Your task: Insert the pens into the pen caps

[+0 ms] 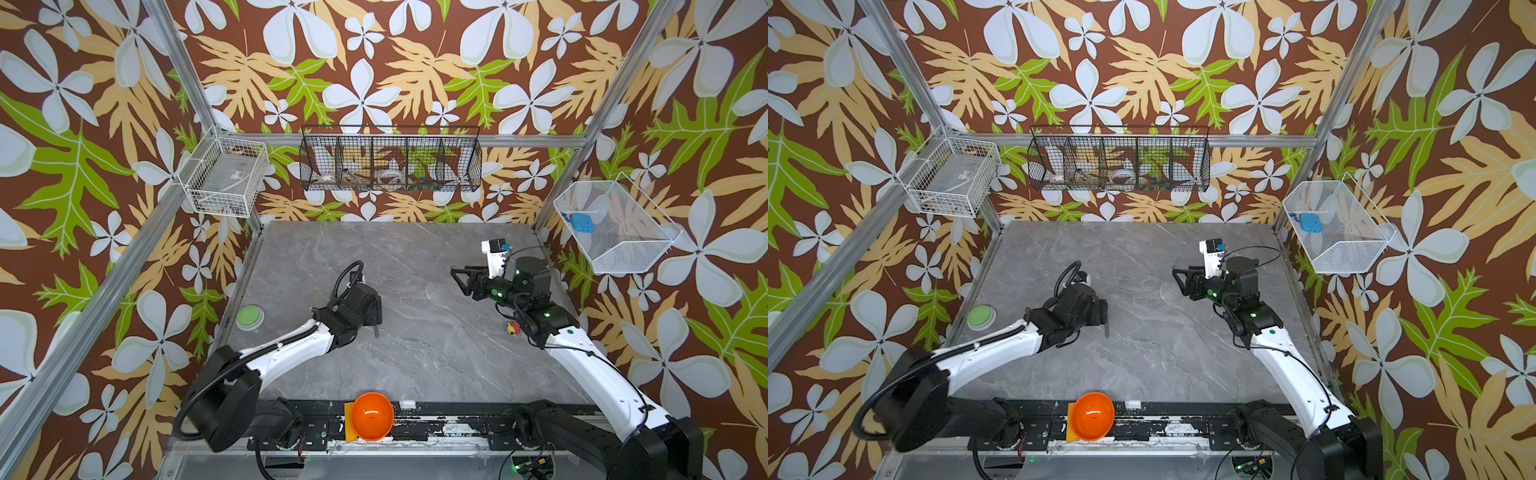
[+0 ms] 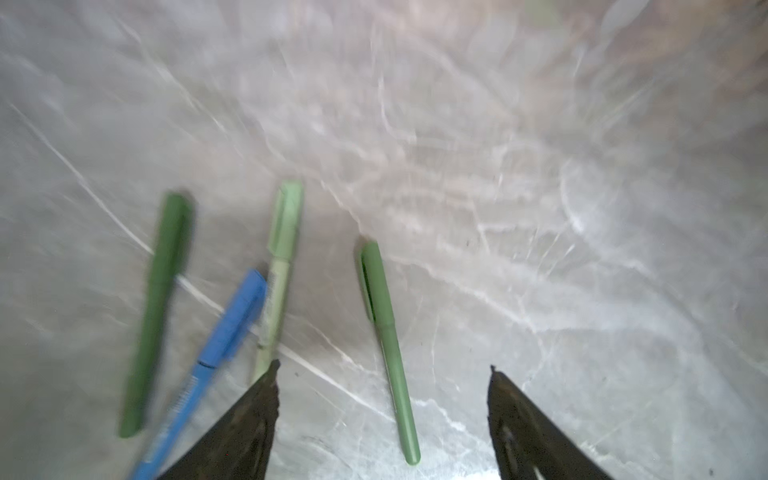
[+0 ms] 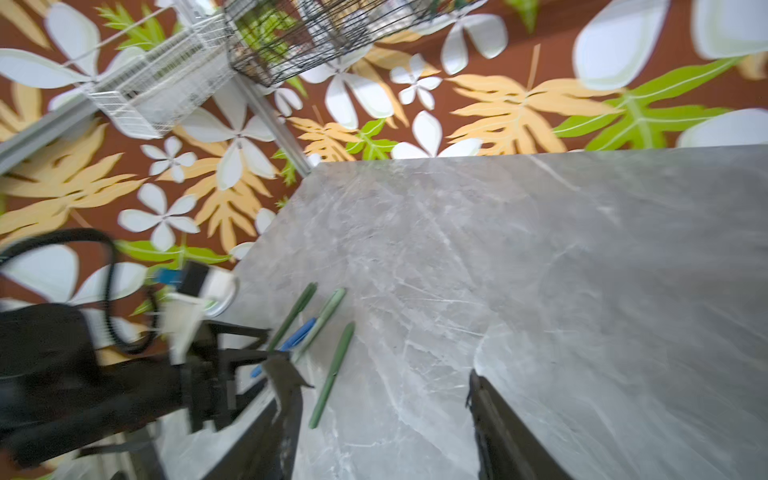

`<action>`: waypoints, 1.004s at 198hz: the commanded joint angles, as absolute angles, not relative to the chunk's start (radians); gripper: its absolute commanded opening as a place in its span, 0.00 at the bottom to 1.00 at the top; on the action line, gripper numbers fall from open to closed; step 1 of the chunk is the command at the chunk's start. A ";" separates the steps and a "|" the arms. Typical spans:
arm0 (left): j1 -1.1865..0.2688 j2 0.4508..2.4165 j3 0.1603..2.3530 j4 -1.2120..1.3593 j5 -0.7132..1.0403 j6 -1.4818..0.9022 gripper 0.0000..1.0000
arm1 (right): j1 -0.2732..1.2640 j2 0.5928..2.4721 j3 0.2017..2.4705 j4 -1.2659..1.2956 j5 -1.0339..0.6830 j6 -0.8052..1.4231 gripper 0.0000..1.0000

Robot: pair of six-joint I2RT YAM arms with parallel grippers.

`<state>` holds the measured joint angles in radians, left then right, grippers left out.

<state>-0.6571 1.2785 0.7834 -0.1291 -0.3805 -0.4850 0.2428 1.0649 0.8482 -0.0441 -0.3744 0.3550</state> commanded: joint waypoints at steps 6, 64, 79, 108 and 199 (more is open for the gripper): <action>-0.586 1.067 0.663 0.034 -0.666 -0.285 0.91 | 0.231 1.019 0.798 -0.139 0.070 0.256 0.74; -0.203 0.828 0.103 0.878 -0.697 -0.081 1.00 | 0.190 0.930 0.402 0.308 0.505 0.156 0.99; -0.187 0.907 0.042 1.046 -0.709 -0.052 1.00 | 0.176 0.967 0.319 0.463 0.492 0.149 0.99; -0.155 1.084 0.008 1.256 -0.574 -0.060 1.00 | 0.053 1.123 0.237 0.722 0.369 0.147 1.00; -0.106 1.346 0.151 1.219 -0.333 -0.088 1.00 | 0.025 1.456 0.236 1.084 0.160 0.029 1.00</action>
<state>-0.1097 1.3624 0.0929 1.3262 -0.3836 -0.0879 0.0170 1.4590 0.2043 0.9970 0.1719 0.0662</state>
